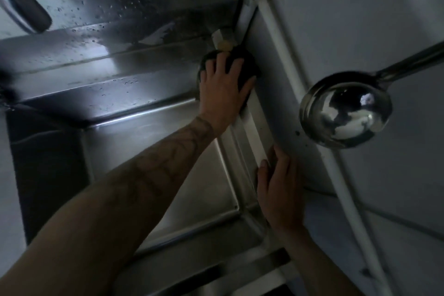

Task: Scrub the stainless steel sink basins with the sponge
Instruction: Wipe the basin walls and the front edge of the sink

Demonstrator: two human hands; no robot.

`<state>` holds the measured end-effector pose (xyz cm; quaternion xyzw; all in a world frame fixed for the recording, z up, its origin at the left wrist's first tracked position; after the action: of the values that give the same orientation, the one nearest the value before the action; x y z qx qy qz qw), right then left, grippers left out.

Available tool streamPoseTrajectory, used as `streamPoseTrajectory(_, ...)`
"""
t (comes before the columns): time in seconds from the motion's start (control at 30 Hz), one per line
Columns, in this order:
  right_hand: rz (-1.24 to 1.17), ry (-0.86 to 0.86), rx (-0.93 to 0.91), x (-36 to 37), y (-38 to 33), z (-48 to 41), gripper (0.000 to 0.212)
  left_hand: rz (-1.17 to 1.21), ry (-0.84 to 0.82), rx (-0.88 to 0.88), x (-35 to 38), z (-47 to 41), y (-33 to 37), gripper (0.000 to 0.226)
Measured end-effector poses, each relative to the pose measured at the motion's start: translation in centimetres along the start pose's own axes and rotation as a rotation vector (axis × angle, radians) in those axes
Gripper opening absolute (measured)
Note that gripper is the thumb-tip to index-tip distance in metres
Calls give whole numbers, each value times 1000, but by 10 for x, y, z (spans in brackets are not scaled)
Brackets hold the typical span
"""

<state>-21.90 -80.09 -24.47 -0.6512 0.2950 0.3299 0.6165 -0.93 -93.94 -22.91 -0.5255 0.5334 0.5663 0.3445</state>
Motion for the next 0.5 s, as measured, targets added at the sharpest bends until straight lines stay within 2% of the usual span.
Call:
streamPoseTrajectory(0.03, -38, -2, 16, -1, 1, 1, 49, 15, 13, 30, -1, 12, 7, 56)
streamPoseTrajectory(0.1, -120, 20, 45, -7, 3, 3, 45, 56, 48, 200, -4, 52, 29, 53)
streamPoseTrajectory(0.2, -94, 147, 48, -27, 1, 7, 40, 41, 32, 463, 0, 101, 51, 49)
streamPoseTrajectory(0.27, -52, 213, 77, -38, 4, 15, 40, 3, 39, 420, 2, 83, 44, 51)
streamPoseTrajectory(0.4, 83, 254, 115, -50, 19, 45, 36, -55, -32, 104, 0, 31, 23, 55)
streamPoseTrajectory(0.43, 104, 262, 130, -52, 25, 54, 34, -65, -40, 89, -1, 34, 26, 55)
streamPoseTrajectory(0.5, 138, 274, 185, -54, 38, 69, 32, -44, -40, 179, -4, 61, 42, 53)
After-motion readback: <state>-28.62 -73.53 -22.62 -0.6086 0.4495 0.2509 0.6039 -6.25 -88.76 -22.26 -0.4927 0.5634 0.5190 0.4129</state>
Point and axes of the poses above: each hand's wrist, its own z-axis away from the middle knuckle, its own x-axis out of the palm, y = z × x, the point moved 9 cm from there along -z, towards the middle knuckle, and after that the axes turned 13 degrees about -z, right-handed, at the moved point
